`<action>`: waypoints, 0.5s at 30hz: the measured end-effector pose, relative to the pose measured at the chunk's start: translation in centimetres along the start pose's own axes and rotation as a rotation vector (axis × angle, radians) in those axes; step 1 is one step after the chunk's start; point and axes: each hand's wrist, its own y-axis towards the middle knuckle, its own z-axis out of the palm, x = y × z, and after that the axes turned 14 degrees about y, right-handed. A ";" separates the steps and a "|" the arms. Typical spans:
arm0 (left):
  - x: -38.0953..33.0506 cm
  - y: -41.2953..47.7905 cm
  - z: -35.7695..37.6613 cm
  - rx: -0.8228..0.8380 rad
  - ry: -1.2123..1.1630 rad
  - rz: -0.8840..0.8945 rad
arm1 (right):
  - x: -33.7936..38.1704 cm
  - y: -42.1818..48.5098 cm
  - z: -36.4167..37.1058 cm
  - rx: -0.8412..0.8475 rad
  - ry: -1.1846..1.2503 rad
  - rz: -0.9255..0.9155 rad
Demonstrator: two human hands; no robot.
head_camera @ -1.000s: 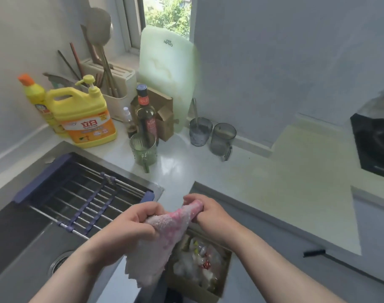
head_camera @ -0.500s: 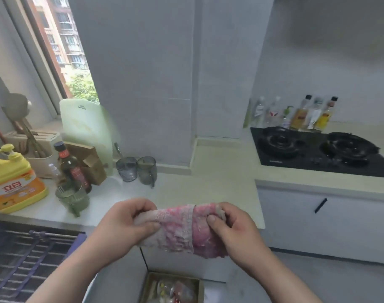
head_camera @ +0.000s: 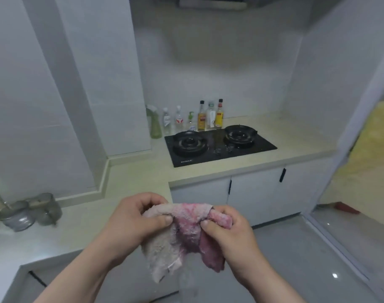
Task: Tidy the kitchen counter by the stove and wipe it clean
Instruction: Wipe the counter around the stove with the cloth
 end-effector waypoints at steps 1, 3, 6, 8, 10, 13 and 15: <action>-0.1 0.8 0.8 0.067 0.049 0.005 | 0.7 0.0 -0.9 -0.058 0.024 -0.023; -0.4 2.4 2.7 0.234 0.099 -0.007 | 1.9 0.3 -2.9 -0.145 0.033 -0.073; -0.7 4.8 6.0 0.374 0.028 -0.020 | 3.4 1.1 -5.7 -0.230 0.050 -0.101; -0.8 6.6 8.4 0.328 -0.065 -0.038 | 4.1 1.9 -7.5 -0.262 0.085 -0.085; -1.0 8.7 10.8 0.287 -0.215 -0.102 | 4.7 2.9 -9.3 -0.290 0.114 -0.074; -1.4 12.1 14.3 0.309 -0.376 -0.172 | 5.1 5.2 -12.0 -0.384 0.107 -0.065; -1.5 14.8 16.4 0.329 -0.416 -0.194 | 5.2 7.4 -13.9 -0.446 0.103 -0.052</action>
